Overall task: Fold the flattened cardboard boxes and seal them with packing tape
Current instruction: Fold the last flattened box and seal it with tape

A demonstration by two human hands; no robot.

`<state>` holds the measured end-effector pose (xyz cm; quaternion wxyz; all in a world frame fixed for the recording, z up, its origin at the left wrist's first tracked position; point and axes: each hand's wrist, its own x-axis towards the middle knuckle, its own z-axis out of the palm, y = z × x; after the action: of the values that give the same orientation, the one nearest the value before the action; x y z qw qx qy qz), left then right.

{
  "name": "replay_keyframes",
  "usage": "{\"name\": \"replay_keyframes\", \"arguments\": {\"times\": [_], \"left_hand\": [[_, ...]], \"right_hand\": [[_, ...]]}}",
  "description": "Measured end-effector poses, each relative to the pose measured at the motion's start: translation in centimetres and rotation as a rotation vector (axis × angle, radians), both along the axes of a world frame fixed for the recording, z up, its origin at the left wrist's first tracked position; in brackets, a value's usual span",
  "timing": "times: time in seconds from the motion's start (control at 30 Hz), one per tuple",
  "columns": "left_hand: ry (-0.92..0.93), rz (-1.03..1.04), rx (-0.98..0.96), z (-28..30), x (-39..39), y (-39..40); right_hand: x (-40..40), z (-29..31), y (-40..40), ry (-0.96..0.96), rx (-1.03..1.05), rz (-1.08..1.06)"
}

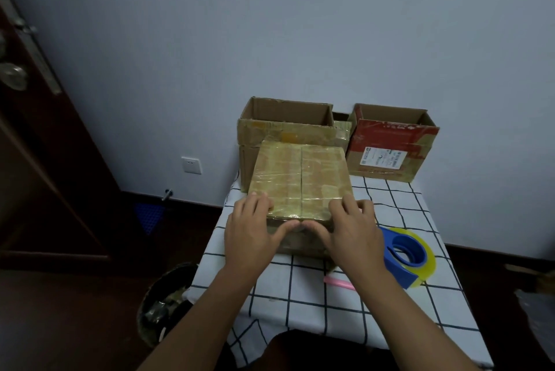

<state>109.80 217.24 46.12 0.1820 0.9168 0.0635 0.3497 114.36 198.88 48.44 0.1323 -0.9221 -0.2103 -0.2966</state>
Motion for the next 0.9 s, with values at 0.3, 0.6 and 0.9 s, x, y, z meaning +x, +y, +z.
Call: {"name": "replay_keyframes", "arguments": {"times": [0.3, 0.6, 0.9], "left_hand": [[-0.055, -0.065, -0.027, -0.1, 0.0, 0.7], [0.023, -0.150, -0.167, 0.4, -0.4, 1.9], [0.028, -0.247, -0.194, 0.7, -0.4, 2.8]], "right_hand": [[0.2, -0.3, -1.8, 0.007, 0.006, 0.093], [0.7, -0.3, -3.1, 0.128, 0.036, 0.175], [1.4, -0.2, -4.2, 0.181, 0.072, 0.278]]}}
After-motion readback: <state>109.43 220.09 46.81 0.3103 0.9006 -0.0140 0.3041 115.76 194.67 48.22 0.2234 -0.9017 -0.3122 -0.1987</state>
